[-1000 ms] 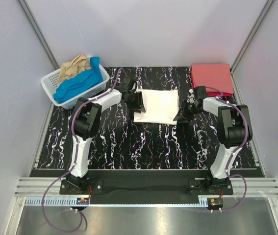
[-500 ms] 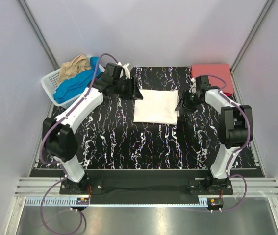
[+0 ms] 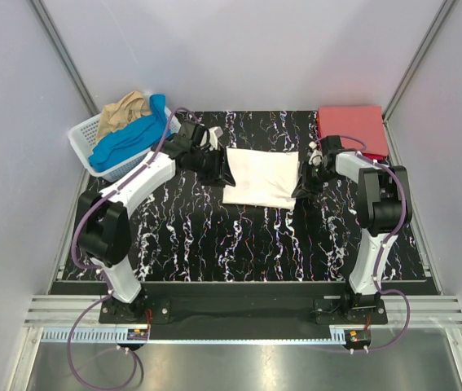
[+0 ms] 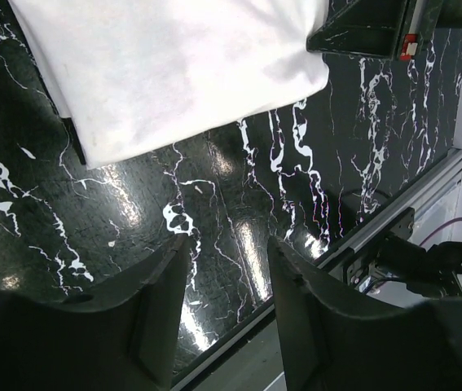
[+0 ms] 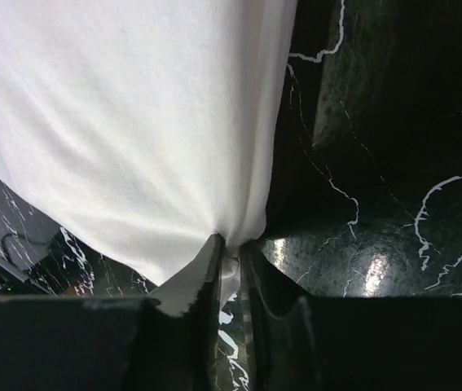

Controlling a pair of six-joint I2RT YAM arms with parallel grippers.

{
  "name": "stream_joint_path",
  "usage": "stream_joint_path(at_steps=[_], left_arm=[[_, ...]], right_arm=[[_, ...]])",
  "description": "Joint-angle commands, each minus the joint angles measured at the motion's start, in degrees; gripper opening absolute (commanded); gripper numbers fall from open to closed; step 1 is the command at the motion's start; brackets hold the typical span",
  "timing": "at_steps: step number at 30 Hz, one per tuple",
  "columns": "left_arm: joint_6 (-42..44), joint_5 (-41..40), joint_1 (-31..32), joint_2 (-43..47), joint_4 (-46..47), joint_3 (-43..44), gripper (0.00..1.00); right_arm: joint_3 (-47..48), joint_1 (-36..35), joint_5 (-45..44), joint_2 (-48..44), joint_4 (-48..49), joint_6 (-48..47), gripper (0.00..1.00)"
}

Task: Fold and stack the t-shirts
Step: Fold the tshirt

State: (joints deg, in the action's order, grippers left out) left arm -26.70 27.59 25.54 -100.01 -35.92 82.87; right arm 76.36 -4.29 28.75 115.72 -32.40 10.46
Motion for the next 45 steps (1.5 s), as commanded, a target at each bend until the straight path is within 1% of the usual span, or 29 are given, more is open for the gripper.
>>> stream_joint_path(at_steps=[1,2,4,5,6,7,8,9,10,11,12,16,18,19,21,22,24,25,28,29,32,33,35,36,38,39,40,43,45], left_arm=[[2.2,2.1,-1.1,2.4,0.2,2.3,0.48],[2.5,1.8,-1.7,2.6,-0.1,2.5,0.49],[3.1,-2.2,-2.2,1.8,0.1,4.1,0.50],[3.1,-3.9,-2.3,-0.9,0.2,5.2,0.50],[3.0,-5.6,-2.7,-2.8,0.2,6.8,0.50],[2.6,-5.2,-2.8,-5.0,0.2,10.3,0.49],[2.5,-4.9,-2.8,-9.7,0.2,12.2,0.46],[2.3,-4.0,-2.8,-12.0,0.2,14.1,0.45],[2.3,-3.3,-2.8,-14.4,0.2,17.9,0.45],[2.4,-2.9,-2.8,-18.3,0.0,19.9,0.43],[2.6,-3.1,-2.8,-19.7,0.0,21.4,0.43],[4.7,-6.3,-3.2,-25.8,0.1,28.9,0.44],[4.4,-6.5,-3.9,-30.0,0.2,33.0,0.43],[4.2,-6.2,-4.0,-31.4,0.3,34.3,0.43],[4.4,-4.7,-4.5,-35.4,1.1,38.2,0.42],[4.5,-4.7,-4.5,-37.7,1.5,39.4,0.42],[4.1,-3.4,-4.7,-39.6,3.2,41.5,0.41],[4.3,-3.0,-4.7,-40.8,4.0,41.9,0.41],[4.9,-2.9,-4.9,-41.8,5.5,42.6,0.41],[5.0,-2.7,-5.1,-41.8,6.6,42.4,0.42],[4.1,-1.6,-6.0,-42.8,8.8,42.4,0.42],[3.4,-1.1,-6.4,-43.0,9.4,42.6,0.42],[2.8,-0.1,-7.1,-43.3,10.0,42.9,0.42],[2.4,0.8,-7.4,-43.3,10.0,43.0,0.42],[2.0,3.1,-7.8,-41.8,10.0,42.1,0.42],[2.4,3.6,-7.8,-40.7,9.9,41.7,0.42],[2.7,3.8,-7.9,-38.2,9.6,41.1,0.43],[3.2,3.2,-8.1,-31.2,6.8,37.5,0.44],[3.2,2.6,-8.2,-27.0,6.3,32.7,0.44]], right_arm=[[1.0,0.6,1.2,-1.4,-0.7,-1.5,0.23],[1.1,0.5,1.1,-2.4,-1.1,-1.1,0.36],[1.1,0.9,0.7,-4.1,-1.4,0.5,0.41],[1.2,1.0,0.4,-4.7,-1.7,1.1,0.42],[1.9,1.2,0.4,-5.7,-1.7,1.9,0.46],[2.5,1.5,0.1,-5.9,-1.7,3.1,0.49],[3.2,1.6,-0.9,-5.9,-1.8,3.5,0.51],[4.9,1.7,-1.4,-5.2,-1.7,3.9,0.56],[5.9,1.6,-1.9,-4.6,-1.7,4.0,0.57],[6.9,1.7,-3.2,-3.2,-1.7,4.0,0.59],[8.9,1.9,-3.9,-2.4,-1.4,4.0,0.61],[14.4,2.1,-4.2,2.8,-0.6,4.0,0.60],[18.3,2.5,-2.9,6.8,0.0,3.9,0.57],[19.6,2.6,-2.4,8.2,0.4,4.0,0.53],[23.2,2.9,-0.4,11.8,0.7,3.8,0.49],[24.2,3.0,-0.4,12.9,0.9,3.8,0.44],[26.7,3.4,0.1,15.8,1.1,3.8,0.40],[27.6,3.6,1.0,16.7,1.1,3.8,0.38],[29.6,3.9,2.6,19.4,1.9,4.0,0.24],[30.2,4.0,3.3,20.7,2.7,4.0,0.15],[32.5,3.9,5.9,23.7,4.1,4.1,0.03],[33.4,3.9,6.5,24.5,4.1,4.4,0.00],[35.5,3.9,7.8,26.0,4.0,4.7,0.00],[36.1,5.4,8.1,26.1,4.1,5.1,0.04],[37.1,5.7,8.7,25.2,3.8,6.5,0.16],[37.1,5.9,9.0,24.5,3.8,7.0,0.23],[37.1,6.0,9.4,23.6,3.8,7.4,0.34],[36.1,6.1,8.5,18.8,3.8,7.5,0.50],[34.0,6.1,8.4,17.2,3.8,6.9,0.57]])
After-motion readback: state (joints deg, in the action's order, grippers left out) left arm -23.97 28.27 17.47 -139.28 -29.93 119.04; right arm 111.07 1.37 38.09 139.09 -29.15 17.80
